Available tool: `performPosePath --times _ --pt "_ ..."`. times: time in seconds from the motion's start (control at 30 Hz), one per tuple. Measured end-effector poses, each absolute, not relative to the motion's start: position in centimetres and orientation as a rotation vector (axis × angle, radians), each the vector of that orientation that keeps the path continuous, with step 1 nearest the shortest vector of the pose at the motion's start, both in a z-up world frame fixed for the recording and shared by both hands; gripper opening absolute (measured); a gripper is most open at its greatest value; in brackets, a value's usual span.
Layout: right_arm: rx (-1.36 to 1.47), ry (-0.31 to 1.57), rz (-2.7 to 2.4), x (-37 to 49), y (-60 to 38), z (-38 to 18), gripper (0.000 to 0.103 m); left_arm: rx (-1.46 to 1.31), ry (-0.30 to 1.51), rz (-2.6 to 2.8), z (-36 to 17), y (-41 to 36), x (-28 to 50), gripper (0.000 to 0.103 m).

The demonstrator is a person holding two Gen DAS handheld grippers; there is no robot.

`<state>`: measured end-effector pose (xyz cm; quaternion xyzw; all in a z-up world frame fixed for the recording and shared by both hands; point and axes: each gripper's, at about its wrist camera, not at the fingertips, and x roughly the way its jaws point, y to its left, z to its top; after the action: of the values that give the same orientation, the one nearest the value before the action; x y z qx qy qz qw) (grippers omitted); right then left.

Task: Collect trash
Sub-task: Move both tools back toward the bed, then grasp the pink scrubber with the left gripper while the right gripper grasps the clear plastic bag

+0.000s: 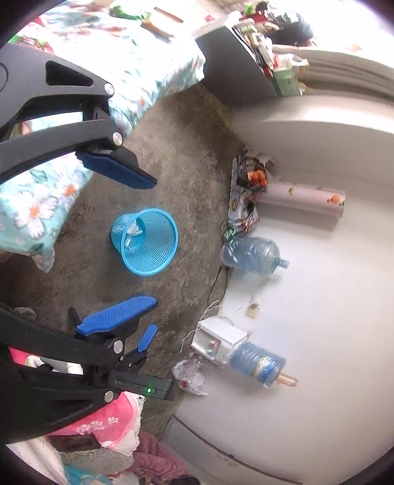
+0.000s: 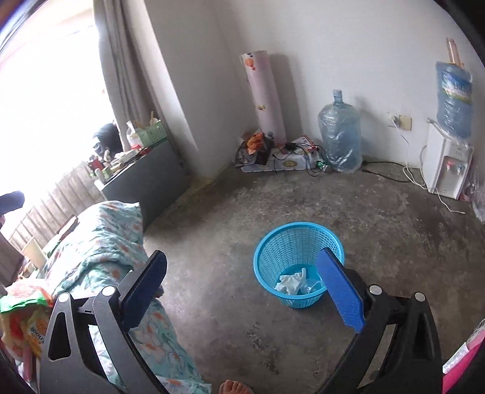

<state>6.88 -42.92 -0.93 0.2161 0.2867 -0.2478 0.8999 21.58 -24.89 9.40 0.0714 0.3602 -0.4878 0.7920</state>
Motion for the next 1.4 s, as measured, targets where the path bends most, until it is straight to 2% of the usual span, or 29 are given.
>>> performPosePath --times 0.13,0.3,0.57,0.87,1.13,1.4 --pt "0.465 0.568 -0.387 7.8 -40.1 1.3 0.097 0.046 0.748 -0.866 12.6 -16.3 22.4 0.075" --pt "0.501 0.559 -0.21 10.6 -36.9 2.9 0.097 -0.05 0.688 -0.637 16.0 -6.1 23.1 0.075" --pt "0.514 0.649 0.035 17.9 -30.5 3.2 0.096 -0.123 0.746 -0.461 14.4 4.2 25.8 0.075" --pt "0.436 0.737 0.291 23.5 -24.9 3.7 0.09 0.319 0.857 -0.428 7.7 4.4 27.8 0.072" --pt "0.104 0.755 0.584 27.3 -17.6 5.1 0.085 0.344 1.057 -0.503 3.4 6.8 33.1 0.069" --pt "-0.043 0.87 0.833 31.0 -12.8 4.2 0.083 0.331 1.227 -0.636 -0.3 7.0 35.8 0.069"
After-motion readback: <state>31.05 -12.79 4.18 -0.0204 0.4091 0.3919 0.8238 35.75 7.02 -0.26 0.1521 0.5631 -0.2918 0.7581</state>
